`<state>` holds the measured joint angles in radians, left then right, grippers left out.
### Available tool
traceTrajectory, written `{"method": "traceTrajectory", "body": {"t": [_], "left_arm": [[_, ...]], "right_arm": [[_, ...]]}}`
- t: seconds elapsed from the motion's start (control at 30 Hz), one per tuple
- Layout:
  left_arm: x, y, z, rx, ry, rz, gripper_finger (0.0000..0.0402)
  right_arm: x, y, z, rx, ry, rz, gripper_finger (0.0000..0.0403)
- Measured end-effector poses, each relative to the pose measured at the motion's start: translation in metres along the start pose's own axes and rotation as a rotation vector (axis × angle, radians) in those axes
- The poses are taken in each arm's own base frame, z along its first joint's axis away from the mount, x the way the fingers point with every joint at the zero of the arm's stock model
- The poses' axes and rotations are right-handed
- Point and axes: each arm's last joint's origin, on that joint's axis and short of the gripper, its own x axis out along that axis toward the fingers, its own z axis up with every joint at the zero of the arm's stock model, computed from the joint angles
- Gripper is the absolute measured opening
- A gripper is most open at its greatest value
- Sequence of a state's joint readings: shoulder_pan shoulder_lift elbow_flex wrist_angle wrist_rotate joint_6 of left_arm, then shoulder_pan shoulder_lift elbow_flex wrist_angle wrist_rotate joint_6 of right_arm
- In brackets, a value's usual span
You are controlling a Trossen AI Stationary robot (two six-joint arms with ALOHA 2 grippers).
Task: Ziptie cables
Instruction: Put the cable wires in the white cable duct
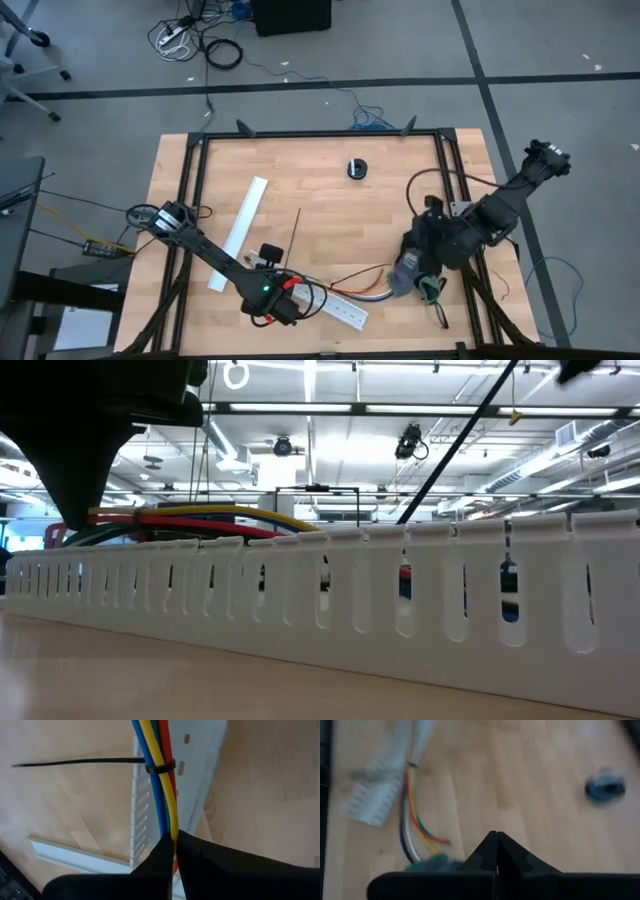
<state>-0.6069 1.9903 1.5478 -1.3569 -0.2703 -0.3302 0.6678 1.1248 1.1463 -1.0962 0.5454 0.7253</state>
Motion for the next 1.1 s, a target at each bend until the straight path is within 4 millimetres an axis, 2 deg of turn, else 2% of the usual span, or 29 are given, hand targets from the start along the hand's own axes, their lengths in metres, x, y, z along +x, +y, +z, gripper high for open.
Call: {"method": "traceTrajectory", "body": {"t": [0.1, 0.2, 0.3, 0.37, 0.57, 0.7, 0.9, 1.1], "left_arm": [[0.0, -0.001, 0.0, 0.005, 0.0, -0.003, 0.0], [0.0, -0.001, -0.001, -0.01, 0.001, -0.004, 0.0], [0.0, -0.001, -0.001, -0.019, 0.001, -0.005, 0.0], [0.0, -0.002, -0.001, -0.036, 0.003, -0.013, 0.0], [0.0, -0.002, -0.001, -0.041, 0.006, -0.022, 0.0], [0.0, -0.002, 0.0, -0.048, 0.003, -0.024, 0.0], [0.0, -0.001, 0.0, -0.067, 0.001, -0.026, 0.0], [0.0, -0.002, 0.0, -0.072, 0.003, -0.034, 0.0]], "right_arm": [[0.025, -0.016, -0.015, 0.126, 0.072, 0.053, 0.0], [0.06, -0.022, -0.032, 0.223, 0.109, 0.184, 0.0], [0.093, -0.021, -0.044, 0.26, 0.094, 0.328, 0.0], [0.108, -0.017, -0.045, 0.256, 0.053, 0.408, 0.0], [0.142, -0.002, -0.043, 0.178, 0.051, 0.457, 0.0014], [0.162, 0.007, -0.04, 0.121, 0.119, 0.506, 0.0055], [0.187, 0.021, -0.038, 0.115, 0.219, 0.528, 0.0147], [0.2, 0.048, -0.035, 0.052, 0.251, 0.552, 0.022]]}}
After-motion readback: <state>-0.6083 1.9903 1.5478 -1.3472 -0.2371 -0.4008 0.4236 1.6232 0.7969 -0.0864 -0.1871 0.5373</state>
